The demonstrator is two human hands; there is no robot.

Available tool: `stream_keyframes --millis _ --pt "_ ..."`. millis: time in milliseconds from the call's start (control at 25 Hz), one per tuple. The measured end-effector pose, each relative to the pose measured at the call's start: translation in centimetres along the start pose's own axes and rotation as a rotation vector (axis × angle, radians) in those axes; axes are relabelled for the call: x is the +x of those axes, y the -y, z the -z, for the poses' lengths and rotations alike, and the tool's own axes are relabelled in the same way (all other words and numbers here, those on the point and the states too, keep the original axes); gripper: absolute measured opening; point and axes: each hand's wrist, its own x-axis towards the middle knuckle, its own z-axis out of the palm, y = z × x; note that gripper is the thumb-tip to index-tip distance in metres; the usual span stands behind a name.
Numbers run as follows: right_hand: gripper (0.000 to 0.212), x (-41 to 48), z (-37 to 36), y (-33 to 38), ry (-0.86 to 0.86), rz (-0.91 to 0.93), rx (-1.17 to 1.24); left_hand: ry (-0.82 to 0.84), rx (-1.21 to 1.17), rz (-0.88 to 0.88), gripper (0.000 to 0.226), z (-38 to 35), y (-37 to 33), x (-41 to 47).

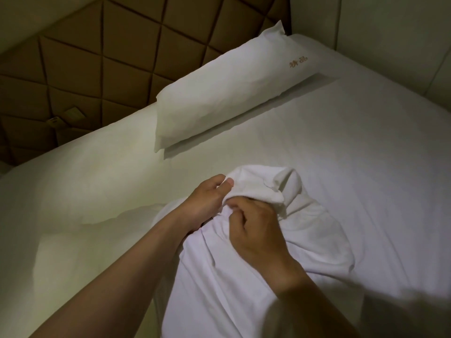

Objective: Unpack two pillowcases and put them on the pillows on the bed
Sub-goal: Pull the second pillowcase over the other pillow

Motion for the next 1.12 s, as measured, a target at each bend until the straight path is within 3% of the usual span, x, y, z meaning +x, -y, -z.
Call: stream_keyframes --millis 120,320,440,560,720,800,920,1120 --pt "0.019 1.0 1.6 -1.1 -0.283 -0.140 -0.121 -0.051 -0.058 0.082 0.042 0.3 -0.2 -0.3" --pt "0.036 2.1 3.4 -3.2 0.074 -0.313 -0.122 -0.030 -0.303 0.189 0.035 0.1 -0.2 -1.3" --pt "0.023 1.9 3.4 -3.4 -0.028 -0.260 -0.128 -0.009 -0.384 0.216 0.031 0.4 0.4 -1.3" --pt "0.022 1.9 3.7 -3.5 -0.114 -0.320 -0.022 -0.027 -0.201 0.074 0.028 1.4 0.4 -1.0" --pt "0.019 2.2 4.6 -3.5 -0.230 -0.380 0.083 -0.184 0.189 -0.058 0.039 3.1 0.9 -1.4" --pt "0.019 2.3 4.9 -3.4 -0.279 -0.395 0.095 -0.181 0.390 -0.080 0.040 4.2 1.4 -2.0" --pt "0.016 2.4 5.1 -2.9 -0.324 -0.410 0.132 -0.179 0.509 -0.038 0.041 5.6 1.8 -2.6" --pt "0.016 2.4 5.4 -2.6 -0.236 -0.394 0.187 -0.121 1.021 -0.097 0.029 3.6 3.5 -3.4"
